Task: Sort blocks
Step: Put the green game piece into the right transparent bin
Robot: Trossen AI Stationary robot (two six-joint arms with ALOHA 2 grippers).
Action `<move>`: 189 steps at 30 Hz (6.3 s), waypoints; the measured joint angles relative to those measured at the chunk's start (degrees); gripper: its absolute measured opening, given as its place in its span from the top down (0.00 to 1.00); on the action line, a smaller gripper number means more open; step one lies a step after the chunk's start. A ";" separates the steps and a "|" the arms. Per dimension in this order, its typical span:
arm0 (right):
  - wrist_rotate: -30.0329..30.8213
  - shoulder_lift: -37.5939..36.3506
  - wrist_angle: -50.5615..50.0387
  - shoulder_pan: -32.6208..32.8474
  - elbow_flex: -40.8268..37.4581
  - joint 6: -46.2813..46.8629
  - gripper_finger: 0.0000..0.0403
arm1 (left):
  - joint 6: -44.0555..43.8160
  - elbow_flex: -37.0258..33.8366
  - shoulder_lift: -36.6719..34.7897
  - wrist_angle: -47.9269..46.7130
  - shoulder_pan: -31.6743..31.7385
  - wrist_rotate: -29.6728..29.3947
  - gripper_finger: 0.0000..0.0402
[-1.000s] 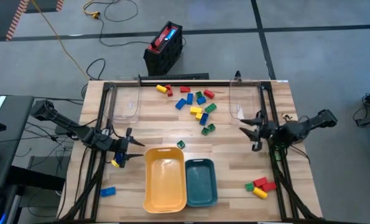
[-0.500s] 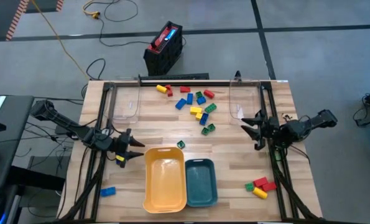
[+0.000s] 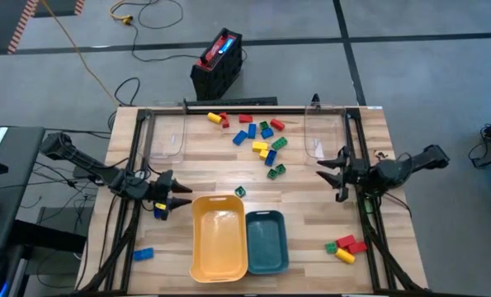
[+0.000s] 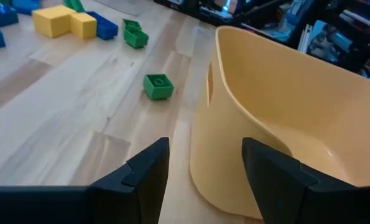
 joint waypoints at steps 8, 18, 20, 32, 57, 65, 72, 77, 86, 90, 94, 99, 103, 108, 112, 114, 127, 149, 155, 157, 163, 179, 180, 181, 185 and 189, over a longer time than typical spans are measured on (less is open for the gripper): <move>-0.14 15.59 -2.24 -0.02 7.18 1.86 0.55 | 0.19 0.02 -0.02 0.60 0.03 -10.59 0.50; -0.99 24.84 0.78 -0.02 8.16 11.45 0.55 | -3.02 0.02 -0.01 -0.64 0.02 -10.95 0.50; -1.89 26.75 -0.01 -0.02 9.54 11.53 0.55 | -5.62 0.02 -0.02 -0.86 0.02 -10.66 0.50; -3.77 50.05 -18.55 -1.32 29.78 10.34 0.53 | 4.15 12.76 0.29 -11.12 0.65 -4.64 0.50; -26.18 82.47 -43.53 -26.83 55.62 -2.25 0.38 | 11.86 40.35 20.41 -40.46 0.51 -12.42 0.50; -27.12 92.05 -49.87 -30.57 61.45 -10.47 0.38 | 11.72 40.35 20.35 -40.79 0.48 -12.33 0.50; -29.79 96.13 -50.56 -35.42 61.47 -13.69 0.38 | 12.16 39.73 20.39 -42.25 -0.21 -12.31 0.50; -29.86 97.79 -50.90 -35.54 61.47 -18.28 0.38 | 12.22 39.71 20.33 -42.40 -0.17 -12.37 0.50; -28.25 99.79 -51.09 -33.39 61.47 -22.25 0.38 | 13.16 39.71 20.31 -42.53 -0.17 -12.52 0.50; -27.06 99.73 -50.68 -33.54 61.47 -22.55 0.38 | 13.37 39.71 20.31 -42.53 -0.17 -12.65 0.50; -27.04 100.40 -50.82 -33.00 61.47 -23.49 0.38 | 13.38 39.71 20.31 -42.53 -0.17 -12.65 0.50; -27.06 103.70 -50.35 -32.62 61.58 -24.63 0.38 | 13.75 39.71 20.31 -42.53 -0.17 -12.65 0.50; -27.08 105.28 -51.12 -32.66 62.19 -24.49 0.38 | 13.37 39.71 20.31 -42.54 -0.17 -12.60 0.50; -27.04 104.36 -51.09 -32.68 62.37 -24.18 0.38 | 13.29 39.71 20.31 -43.32 -0.20 -12.26 0.50; -27.04 103.81 -51.38 -32.67 62.28 -24.52 0.46 | 13.29 39.71 20.31 -43.46 -0.20 -12.28 0.50; -27.06 103.79 -51.63 -32.74 62.28 -24.61 0.54 | 13.27 39.71 20.31 -43.49 -0.20 -12.26 0.50; -26.75 103.75 -64.09 -32.68 71.31 -21.20 0.73 | 12.72 39.71 20.31 -43.56 -0.20 -12.28 0.50; -24.84 74.74 -74.99 -63.39 64.54 -3.09 0.73 | 12.31 39.71 20.31 -43.38 -0.20 -12.33 0.50; -26.20 82.82 -73.57 -70.05 61.62 -2.08 0.73 | 12.03 39.71 20.31 -43.32 -0.20 -12.33 0.50; -26.64 86.42 -73.44 -69.49 61.60 -1.99 0.73 | 11.62 39.71 20.31 -43.35 -0.20 -12.36 0.50; -26.94 91.55 -70.08 -66.94 61.58 -4.74 0.73 | 9.88 39.71 20.35 -43.36 -0.20 -12.35 0.50; -27.25 86.38 -69.25 -66.34 62.78 -7.22 0.34 | 10.00 39.71 20.35 -43.38 -0.20 -12.35 0.50; -27.20 84.07 -69.26 -66.01 63.43 -7.16 0.34 | 10.18 39.71 20.35 -43.38 -0.20 -12.35 0.50; -26.95 81.55 -68.93 -65.43 63.91 -6.95 0.33 | 10.36 39.71 20.35 -43.36 -0.20 -12.35 0.50; -26.41 72.37 -67.66 -58.04 64.33 -5.99 0.33 | 10.71 39.71 20.35 -43.34 -0.20 -12.97 0.50; -22.75 66.17 -68.86 -43.28 64.33 -2.51 0.33 | 10.69 39.71 20.35 -43.32 -0.20 -13.51 0.50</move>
